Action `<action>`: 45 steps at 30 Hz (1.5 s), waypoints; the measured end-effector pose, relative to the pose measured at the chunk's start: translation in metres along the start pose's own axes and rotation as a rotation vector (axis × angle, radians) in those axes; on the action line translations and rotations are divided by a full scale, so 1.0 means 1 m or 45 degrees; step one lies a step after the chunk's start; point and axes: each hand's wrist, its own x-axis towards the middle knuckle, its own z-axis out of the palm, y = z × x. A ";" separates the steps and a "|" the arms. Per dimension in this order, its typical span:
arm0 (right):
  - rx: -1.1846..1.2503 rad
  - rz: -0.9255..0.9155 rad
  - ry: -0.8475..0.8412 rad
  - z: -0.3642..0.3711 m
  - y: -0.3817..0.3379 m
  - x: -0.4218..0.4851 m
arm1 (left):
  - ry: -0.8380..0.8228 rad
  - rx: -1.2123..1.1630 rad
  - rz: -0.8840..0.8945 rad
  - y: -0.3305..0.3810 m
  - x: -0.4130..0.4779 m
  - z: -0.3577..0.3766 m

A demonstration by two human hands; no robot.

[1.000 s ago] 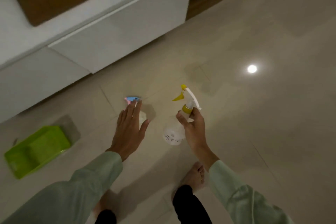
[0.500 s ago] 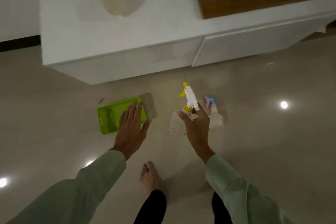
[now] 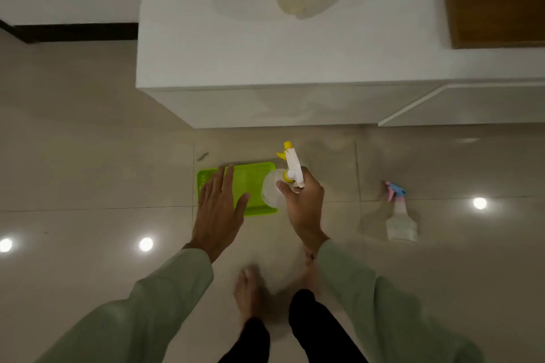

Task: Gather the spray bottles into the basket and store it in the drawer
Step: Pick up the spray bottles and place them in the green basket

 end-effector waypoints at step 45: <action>-0.388 -0.010 0.131 -0.066 0.095 0.006 | -0.140 0.020 0.398 0.058 0.055 0.054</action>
